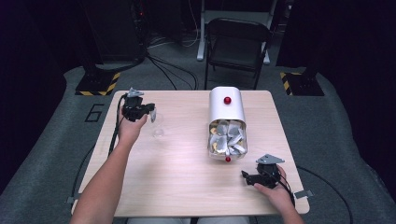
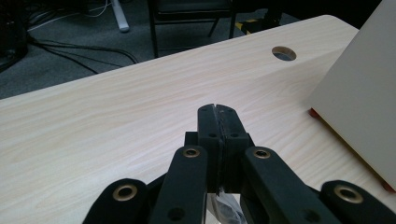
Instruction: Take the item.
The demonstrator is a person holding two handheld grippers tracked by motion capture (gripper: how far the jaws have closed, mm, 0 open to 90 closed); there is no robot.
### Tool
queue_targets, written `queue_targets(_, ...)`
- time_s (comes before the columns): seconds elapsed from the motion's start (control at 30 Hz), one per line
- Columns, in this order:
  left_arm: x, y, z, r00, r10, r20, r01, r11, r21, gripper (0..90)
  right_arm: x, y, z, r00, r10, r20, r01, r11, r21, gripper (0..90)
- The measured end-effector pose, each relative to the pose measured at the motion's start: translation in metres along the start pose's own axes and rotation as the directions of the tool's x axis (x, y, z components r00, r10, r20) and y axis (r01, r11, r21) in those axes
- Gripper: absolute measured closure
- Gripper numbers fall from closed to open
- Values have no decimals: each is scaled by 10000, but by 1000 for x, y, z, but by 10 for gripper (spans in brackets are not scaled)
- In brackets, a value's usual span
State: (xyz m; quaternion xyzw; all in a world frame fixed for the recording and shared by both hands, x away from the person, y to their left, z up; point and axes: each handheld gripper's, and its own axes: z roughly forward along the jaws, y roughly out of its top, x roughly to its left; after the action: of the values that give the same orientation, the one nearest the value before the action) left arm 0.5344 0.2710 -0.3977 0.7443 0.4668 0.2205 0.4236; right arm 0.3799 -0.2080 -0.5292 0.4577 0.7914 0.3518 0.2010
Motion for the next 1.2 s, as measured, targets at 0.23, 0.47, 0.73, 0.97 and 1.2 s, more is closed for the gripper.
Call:
queue_targets(0.23, 3, -8, 7, 9998, -155, -88, 156, 9998, 89, 899, 0, 0, 0, 10000, -2, -11, 2, 10000, 6, 123)
queue_targets(0.47, 4, -15, 13, 9993, -281, -235, 283, 9996, 82, 899, 0, 0, 0, 9999, -80, -76, 80, 10000, 7, 123)
queue_targets(0.73, 4, -22, 18, 9991, -365, -193, 370, 9989, 272, 899, 0, 0, -1, 10000, -50, -67, 50, 10000, 8, 123)
queue_targets(0.97, 4, -30, 22, 9989, -440, -155, 446, 9983, 367, 898, 0, -1, -1, 10000, -62, -75, 61, 10000, -16, 123)
queue_targets(1.2, 6, -32, 21, 9989, -437, -193, 445, 9982, 403, 897, 0, -1, -1, 10000, -52, -72, 52, 10000, -18, 123)
